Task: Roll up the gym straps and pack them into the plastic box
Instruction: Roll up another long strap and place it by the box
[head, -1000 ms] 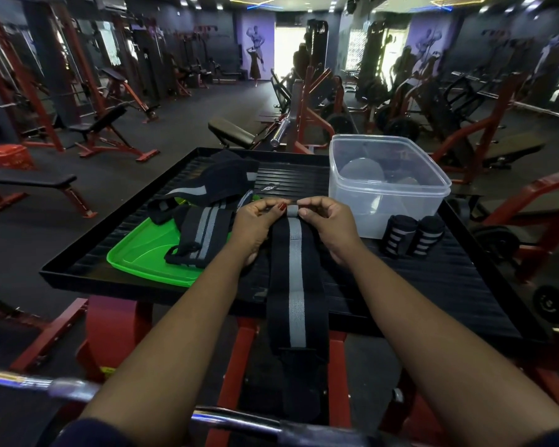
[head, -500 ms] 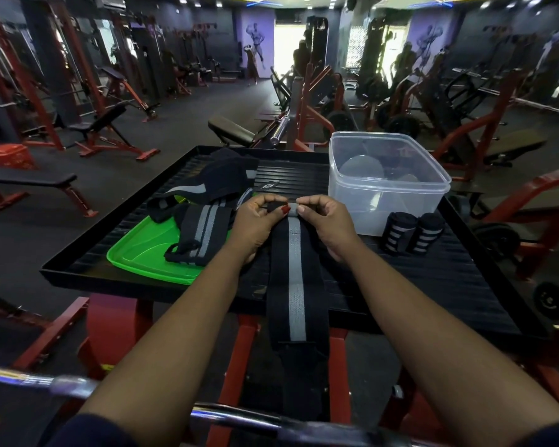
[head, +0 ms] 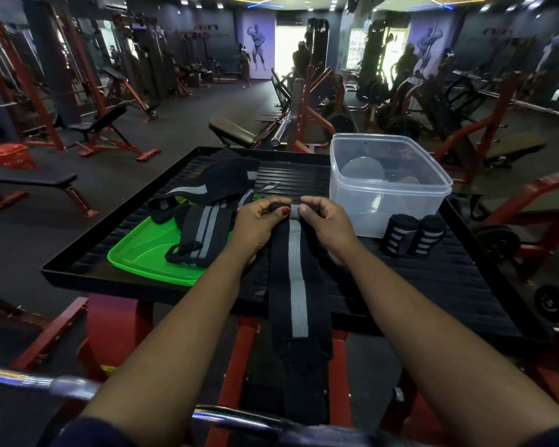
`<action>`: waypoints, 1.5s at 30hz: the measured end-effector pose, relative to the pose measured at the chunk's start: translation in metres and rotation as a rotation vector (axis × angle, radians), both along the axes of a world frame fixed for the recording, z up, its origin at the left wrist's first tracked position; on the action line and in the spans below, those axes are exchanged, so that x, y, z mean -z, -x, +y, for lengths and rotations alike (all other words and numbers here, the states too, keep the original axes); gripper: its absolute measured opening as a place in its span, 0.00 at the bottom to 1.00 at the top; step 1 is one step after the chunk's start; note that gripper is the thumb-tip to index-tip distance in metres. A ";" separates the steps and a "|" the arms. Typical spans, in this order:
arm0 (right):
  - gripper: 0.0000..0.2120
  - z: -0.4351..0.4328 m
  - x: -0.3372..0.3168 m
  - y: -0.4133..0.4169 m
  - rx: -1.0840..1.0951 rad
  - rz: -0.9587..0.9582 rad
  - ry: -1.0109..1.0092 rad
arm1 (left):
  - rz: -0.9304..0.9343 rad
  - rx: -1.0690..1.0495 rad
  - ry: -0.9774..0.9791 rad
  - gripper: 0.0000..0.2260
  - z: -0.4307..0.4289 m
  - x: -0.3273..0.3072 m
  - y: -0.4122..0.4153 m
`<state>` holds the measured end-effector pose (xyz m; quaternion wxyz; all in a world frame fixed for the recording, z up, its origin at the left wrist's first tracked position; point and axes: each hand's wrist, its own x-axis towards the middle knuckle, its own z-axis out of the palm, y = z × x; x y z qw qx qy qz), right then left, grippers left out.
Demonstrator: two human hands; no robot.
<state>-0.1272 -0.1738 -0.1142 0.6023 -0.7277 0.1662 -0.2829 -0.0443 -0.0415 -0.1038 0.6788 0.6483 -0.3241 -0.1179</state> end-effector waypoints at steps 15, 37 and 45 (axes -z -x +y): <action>0.18 -0.001 -0.005 0.004 0.128 0.053 0.151 | 0.220 0.138 0.020 0.12 0.002 -0.008 0.010; 0.20 0.001 -0.004 0.004 0.124 0.039 0.127 | 0.335 0.030 0.050 0.11 0.001 -0.003 0.002; 0.18 -0.002 -0.003 0.003 0.149 0.040 0.138 | 0.315 0.052 -0.005 0.12 0.001 -0.001 0.001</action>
